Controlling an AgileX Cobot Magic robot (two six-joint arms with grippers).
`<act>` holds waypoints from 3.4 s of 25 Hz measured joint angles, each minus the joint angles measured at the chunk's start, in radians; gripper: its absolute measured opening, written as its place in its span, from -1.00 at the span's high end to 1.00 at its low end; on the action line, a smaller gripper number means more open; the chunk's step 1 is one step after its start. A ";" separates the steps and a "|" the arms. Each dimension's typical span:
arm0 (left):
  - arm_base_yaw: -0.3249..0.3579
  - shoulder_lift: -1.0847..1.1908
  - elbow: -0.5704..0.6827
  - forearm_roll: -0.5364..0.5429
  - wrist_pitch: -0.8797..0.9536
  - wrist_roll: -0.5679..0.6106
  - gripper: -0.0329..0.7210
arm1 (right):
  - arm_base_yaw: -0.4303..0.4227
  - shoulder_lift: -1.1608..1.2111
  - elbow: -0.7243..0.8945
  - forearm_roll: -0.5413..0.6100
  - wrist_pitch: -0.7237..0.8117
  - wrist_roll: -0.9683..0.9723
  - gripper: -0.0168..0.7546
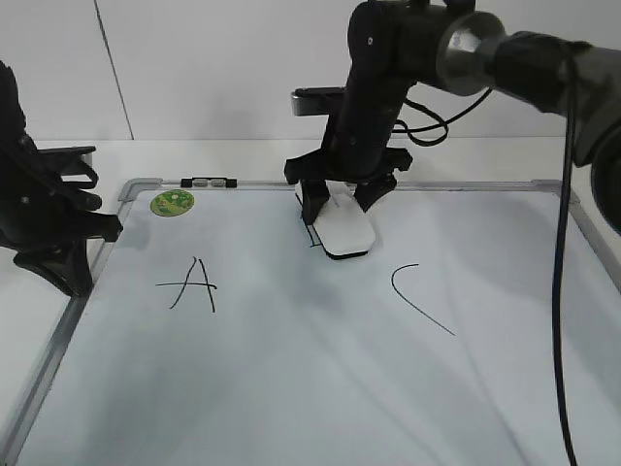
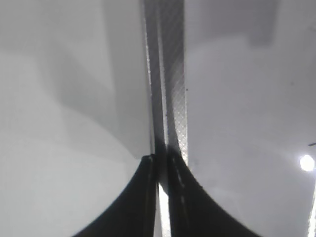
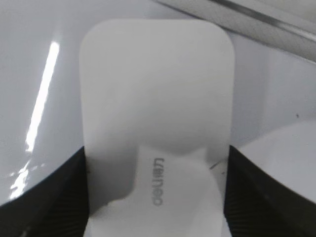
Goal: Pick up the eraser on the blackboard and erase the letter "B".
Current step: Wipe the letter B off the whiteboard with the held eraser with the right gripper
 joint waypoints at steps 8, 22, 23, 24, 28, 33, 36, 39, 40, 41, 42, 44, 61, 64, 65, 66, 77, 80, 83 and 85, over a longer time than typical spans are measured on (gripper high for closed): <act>0.000 0.001 0.000 0.000 0.000 0.000 0.86 | 0.011 0.056 -0.051 -0.019 0.019 0.006 -0.48; 0.000 0.001 0.000 0.008 0.002 0.000 0.86 | 0.155 0.084 -0.063 -0.145 -0.030 0.014 -0.47; 0.000 0.001 0.000 0.008 0.002 0.000 0.86 | 0.162 0.084 -0.063 -0.145 -0.033 0.014 -0.47; 0.000 0.001 0.000 0.009 0.004 0.000 0.86 | 0.167 0.084 -0.063 -0.150 -0.035 0.014 -0.47; 0.000 0.001 0.000 0.011 0.005 0.000 0.86 | 0.168 0.085 -0.063 -0.150 -0.037 0.016 -0.47; 0.000 0.001 0.000 0.011 0.006 0.000 0.86 | 0.148 0.085 -0.063 -0.140 -0.037 0.018 -0.47; 0.000 0.001 0.000 0.010 0.006 0.000 0.86 | 0.127 0.085 -0.063 -0.137 -0.037 0.018 -0.47; 0.000 0.001 0.000 0.006 0.004 0.000 0.86 | 0.093 0.085 -0.063 -0.108 -0.042 0.018 -0.47; 0.000 0.001 0.000 0.005 0.004 0.000 0.86 | 0.076 0.085 -0.065 -0.108 -0.047 0.018 -0.47; 0.000 0.001 0.000 0.004 0.003 0.000 0.86 | 0.060 0.085 -0.065 -0.106 -0.052 0.020 -0.47; 0.000 0.001 0.000 0.004 0.003 0.000 0.86 | 0.039 0.085 -0.065 -0.103 -0.052 0.020 -0.47; 0.000 0.001 0.000 0.004 0.002 0.000 0.86 | 0.006 0.085 -0.065 -0.094 -0.050 0.020 -0.47; 0.000 0.002 0.000 0.002 0.002 0.000 0.86 | 0.110 0.086 -0.065 -0.196 -0.054 0.030 -0.47; 0.000 0.002 0.000 0.002 0.006 0.000 0.86 | 0.154 0.086 -0.065 -0.196 -0.054 0.031 -0.47; 0.000 0.002 0.000 0.002 0.007 0.000 0.86 | 0.162 0.086 -0.065 -0.189 -0.054 0.031 -0.47; 0.000 0.002 0.000 0.004 0.009 0.000 0.86 | 0.164 0.086 -0.065 -0.184 -0.054 0.031 -0.47; 0.000 0.002 0.000 0.006 0.021 0.000 0.86 | 0.170 0.030 -0.030 -0.115 -0.011 0.031 -0.47; 0.000 0.002 0.000 0.006 0.021 0.000 0.86 | 0.177 -0.024 -0.011 -0.096 0.006 0.031 -0.47; 0.000 0.002 0.000 0.006 0.021 0.000 0.86 | 0.179 -0.099 0.039 -0.099 0.006 0.031 -0.47; 0.000 0.002 0.000 0.006 0.021 0.000 0.86 | 0.179 -0.141 0.092 -0.121 0.006 0.031 -0.47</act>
